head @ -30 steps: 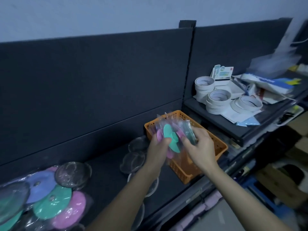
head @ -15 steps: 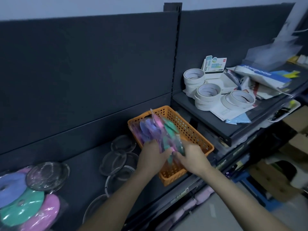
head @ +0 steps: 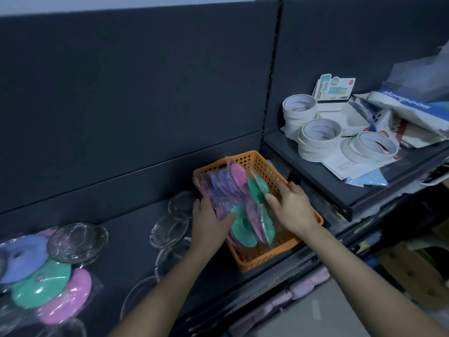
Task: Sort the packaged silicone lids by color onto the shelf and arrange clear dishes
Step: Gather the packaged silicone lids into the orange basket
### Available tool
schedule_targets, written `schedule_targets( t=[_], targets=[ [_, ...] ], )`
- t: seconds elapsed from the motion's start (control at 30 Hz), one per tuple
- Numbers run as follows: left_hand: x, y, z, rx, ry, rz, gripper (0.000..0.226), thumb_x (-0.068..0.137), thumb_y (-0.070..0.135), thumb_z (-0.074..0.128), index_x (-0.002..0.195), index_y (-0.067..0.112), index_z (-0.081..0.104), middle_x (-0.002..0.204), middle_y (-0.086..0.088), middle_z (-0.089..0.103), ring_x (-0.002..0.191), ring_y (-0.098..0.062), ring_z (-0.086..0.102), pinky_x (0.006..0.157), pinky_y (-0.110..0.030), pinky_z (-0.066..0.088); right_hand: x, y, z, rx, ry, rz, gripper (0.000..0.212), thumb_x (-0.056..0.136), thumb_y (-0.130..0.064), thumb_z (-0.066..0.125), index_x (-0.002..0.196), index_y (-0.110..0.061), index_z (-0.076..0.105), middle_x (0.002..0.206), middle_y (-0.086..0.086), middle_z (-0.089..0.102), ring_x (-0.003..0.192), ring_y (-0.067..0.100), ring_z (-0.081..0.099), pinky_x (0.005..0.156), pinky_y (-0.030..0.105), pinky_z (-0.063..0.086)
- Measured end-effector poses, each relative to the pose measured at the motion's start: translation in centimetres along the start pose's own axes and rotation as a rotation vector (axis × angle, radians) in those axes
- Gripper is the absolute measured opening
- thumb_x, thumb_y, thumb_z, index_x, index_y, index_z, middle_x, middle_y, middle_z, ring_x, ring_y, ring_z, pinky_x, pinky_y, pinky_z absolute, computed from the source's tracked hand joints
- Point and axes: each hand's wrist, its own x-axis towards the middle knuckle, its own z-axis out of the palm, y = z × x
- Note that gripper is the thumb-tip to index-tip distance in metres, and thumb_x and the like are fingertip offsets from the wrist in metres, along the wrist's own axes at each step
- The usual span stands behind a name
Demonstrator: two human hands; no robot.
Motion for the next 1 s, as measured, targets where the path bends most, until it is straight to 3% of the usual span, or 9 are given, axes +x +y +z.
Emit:
schedule_targets(
  t=[0.13,0.27,0.4,0.57,0.9,1.0],
  targets=[
    [-0.5,-0.2,-0.3,-0.049,-0.023,-0.007,0.029,0.082,0.018,0.069,0.103,0.025,0.051,0.103,0.004,0.065,0.093,-0.012,0.062,0.082,-0.031,0.053,0.3,-0.5,0.7,-0.055,0.023,0.036,0.054,0.089,-0.057,0.041,0.118,-0.013,0.054,0.116,0.019,0.056,0.109,0.040,0.050,0.098,0.046,0.040],
    [-1.1,-0.8,-1.3,-0.083,0.000,0.030,0.027,0.082,0.013,0.067,0.087,0.036,0.053,0.089,0.014,0.066,0.079,0.002,0.061,0.063,-0.009,0.047,-0.2,-1.2,1.4,-0.018,0.040,0.042,0.048,0.087,-0.053,0.048,0.110,-0.012,0.055,0.110,0.018,0.057,0.105,0.040,0.050,0.095,0.047,0.041],
    [-1.8,-1.6,-3.2,-0.060,-0.012,0.052,0.024,0.083,0.012,0.067,0.098,0.029,0.058,0.087,0.016,0.066,0.077,0.007,0.059,0.060,-0.003,0.044,-1.9,-3.2,1.9,0.008,0.038,0.020,0.047,0.087,-0.044,0.055,0.121,-0.011,0.052,0.116,0.018,0.053,0.112,0.040,0.046,0.099,0.047,0.038],
    [-2.9,-3.2,-6.1,-0.036,-0.003,0.042,0.022,0.083,0.011,0.066,0.087,0.029,0.053,0.078,0.013,0.063,0.069,0.001,0.057,0.054,-0.005,0.042,-4.1,-6.1,2.7,0.039,0.040,-0.011,0.053,0.090,-0.040,0.055,0.133,-0.010,0.048,0.130,0.023,0.048,0.122,0.039,0.041,0.104,0.046,0.031],
    [-4.6,-6.2,-10.7,-0.032,0.012,0.024,0.021,0.082,0.016,0.068,0.102,0.018,0.060,0.092,0.006,0.068,0.080,-0.007,0.062,0.060,-0.008,0.044,-6.5,-10.8,4.7,0.030,0.033,-0.026,0.051,0.089,-0.041,0.054,0.129,-0.011,0.051,0.129,0.018,0.050,0.121,0.040,0.042,0.104,0.049,0.034],
    [-5.2,-7.1,-12.0,-0.062,0.006,0.008,0.029,0.083,0.028,0.070,0.108,0.025,0.056,0.097,0.015,0.064,0.083,0.004,0.059,0.064,-0.010,0.044,-7.1,-11.7,5.3,0.024,0.025,-0.021,0.051,0.089,-0.043,0.052,0.128,-0.011,0.052,0.131,0.019,0.050,0.123,0.041,0.042,0.107,0.051,0.032]
  ],
)
